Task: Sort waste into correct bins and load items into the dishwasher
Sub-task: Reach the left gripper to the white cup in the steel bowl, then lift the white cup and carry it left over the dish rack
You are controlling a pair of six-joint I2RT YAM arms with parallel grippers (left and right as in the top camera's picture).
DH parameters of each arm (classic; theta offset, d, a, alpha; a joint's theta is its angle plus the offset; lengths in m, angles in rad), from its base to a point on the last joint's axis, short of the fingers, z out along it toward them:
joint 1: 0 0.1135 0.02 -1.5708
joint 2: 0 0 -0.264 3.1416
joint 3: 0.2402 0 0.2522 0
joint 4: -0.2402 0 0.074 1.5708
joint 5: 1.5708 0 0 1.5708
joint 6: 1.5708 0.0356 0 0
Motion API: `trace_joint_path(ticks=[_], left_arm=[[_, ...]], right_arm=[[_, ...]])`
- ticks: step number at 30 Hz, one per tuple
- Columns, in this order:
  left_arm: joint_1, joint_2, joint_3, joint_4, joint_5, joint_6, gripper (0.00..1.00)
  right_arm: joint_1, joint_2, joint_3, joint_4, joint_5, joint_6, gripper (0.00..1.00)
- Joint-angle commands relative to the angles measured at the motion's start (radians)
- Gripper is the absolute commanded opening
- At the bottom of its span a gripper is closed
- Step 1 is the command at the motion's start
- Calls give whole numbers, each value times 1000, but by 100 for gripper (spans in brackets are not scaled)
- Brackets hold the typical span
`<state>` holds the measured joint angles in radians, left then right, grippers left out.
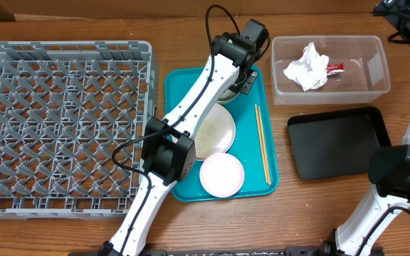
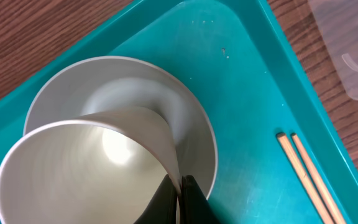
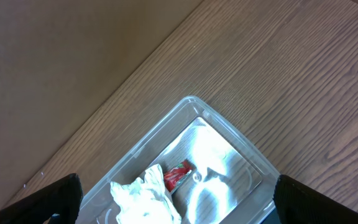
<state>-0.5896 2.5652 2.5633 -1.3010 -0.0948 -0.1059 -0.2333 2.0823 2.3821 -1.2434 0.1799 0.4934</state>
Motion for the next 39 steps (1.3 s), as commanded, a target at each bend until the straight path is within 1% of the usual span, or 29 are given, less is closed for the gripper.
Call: trace_joint_path(ticks=[1, 4, 6, 7, 13, 16, 20, 24, 25, 28, 30, 32, 34, 39], left_arm=[[-13, -13, 27, -10, -14, -49, 4], [-8, -43, 59, -28, 21, -67, 4], [2, -78, 80, -44, 79, -66, 4], [16, -114, 98, -57, 124, -66, 4], [113, -267, 107, -66, 237, -86, 4], [196, -311, 107, -98, 313, -92, 4], [356, -322, 106, -183, 454, -132, 4], [552, -300, 101, -260, 704, -140, 4], [599, -294, 97, -273, 770, -126, 4], [739, -275, 77, -311, 1007, -19, 4], [807, -260, 70, -351, 1108, 50, 4], [859, -242, 69, -389, 1162, 95, 4], [898, -229, 51, -389, 1201, 104, 4], [939, -222, -65, -389, 1299, 137, 4]], right_arm=[[3, -10, 8, 3, 0, 1, 100], [3, -10, 8, 3, -1, 1, 100], [3, -10, 8, 3, -1, 1, 100], [3, -10, 8, 3, -1, 1, 100], [3, -10, 8, 3, 0, 1, 100], [3, -10, 8, 3, -1, 1, 100], [3, -10, 8, 3, -1, 1, 100], [3, -10, 8, 3, -1, 1, 100], [3, -10, 8, 3, -1, 1, 100], [3, -10, 8, 3, -1, 1, 100], [3, -10, 8, 3, -1, 1, 100], [3, -10, 8, 3, -1, 1, 100], [3, -10, 8, 3, -1, 1, 100], [3, -10, 8, 3, 0, 1, 100]])
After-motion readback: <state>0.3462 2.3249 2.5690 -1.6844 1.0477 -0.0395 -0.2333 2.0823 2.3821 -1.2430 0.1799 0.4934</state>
